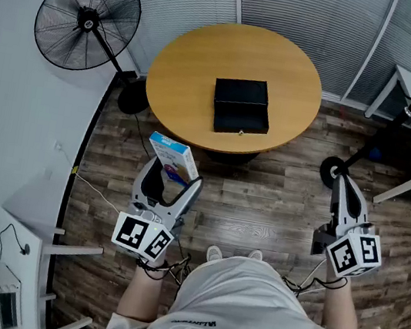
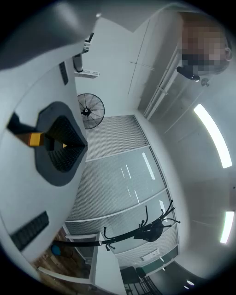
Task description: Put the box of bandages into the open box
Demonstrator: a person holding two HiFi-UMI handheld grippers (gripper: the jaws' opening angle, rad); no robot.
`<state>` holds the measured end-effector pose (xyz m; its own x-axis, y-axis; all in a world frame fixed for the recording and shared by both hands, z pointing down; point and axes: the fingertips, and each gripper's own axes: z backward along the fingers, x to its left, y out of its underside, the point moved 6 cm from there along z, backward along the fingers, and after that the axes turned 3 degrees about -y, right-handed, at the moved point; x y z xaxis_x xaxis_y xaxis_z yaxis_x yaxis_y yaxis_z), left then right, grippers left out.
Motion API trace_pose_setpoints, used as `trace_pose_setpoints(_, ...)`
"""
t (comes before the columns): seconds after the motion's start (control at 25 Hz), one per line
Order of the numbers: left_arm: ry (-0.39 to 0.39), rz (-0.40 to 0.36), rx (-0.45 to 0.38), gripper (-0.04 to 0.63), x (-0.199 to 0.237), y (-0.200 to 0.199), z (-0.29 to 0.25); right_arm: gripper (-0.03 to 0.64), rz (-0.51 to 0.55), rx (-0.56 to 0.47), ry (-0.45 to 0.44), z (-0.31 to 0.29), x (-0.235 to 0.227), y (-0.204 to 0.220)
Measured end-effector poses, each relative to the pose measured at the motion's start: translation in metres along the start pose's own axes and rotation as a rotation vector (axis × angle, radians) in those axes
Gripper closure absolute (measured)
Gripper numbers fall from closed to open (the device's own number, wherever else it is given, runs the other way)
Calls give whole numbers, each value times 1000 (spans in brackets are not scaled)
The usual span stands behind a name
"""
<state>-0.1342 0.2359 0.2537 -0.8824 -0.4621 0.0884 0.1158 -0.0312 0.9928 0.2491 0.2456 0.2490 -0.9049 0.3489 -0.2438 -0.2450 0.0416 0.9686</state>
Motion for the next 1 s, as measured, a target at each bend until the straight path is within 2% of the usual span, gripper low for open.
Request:
trace_pose_setpoints(0.52, -1, 31, -8, 173, 24, 3, 15, 601, 2, -10, -1, -14, 26, 6)
trace_pose_setpoints(1.0, 16, 61, 4, 173, 66, 10, 26, 600, 15, 35, 1, -38, 72, 29)
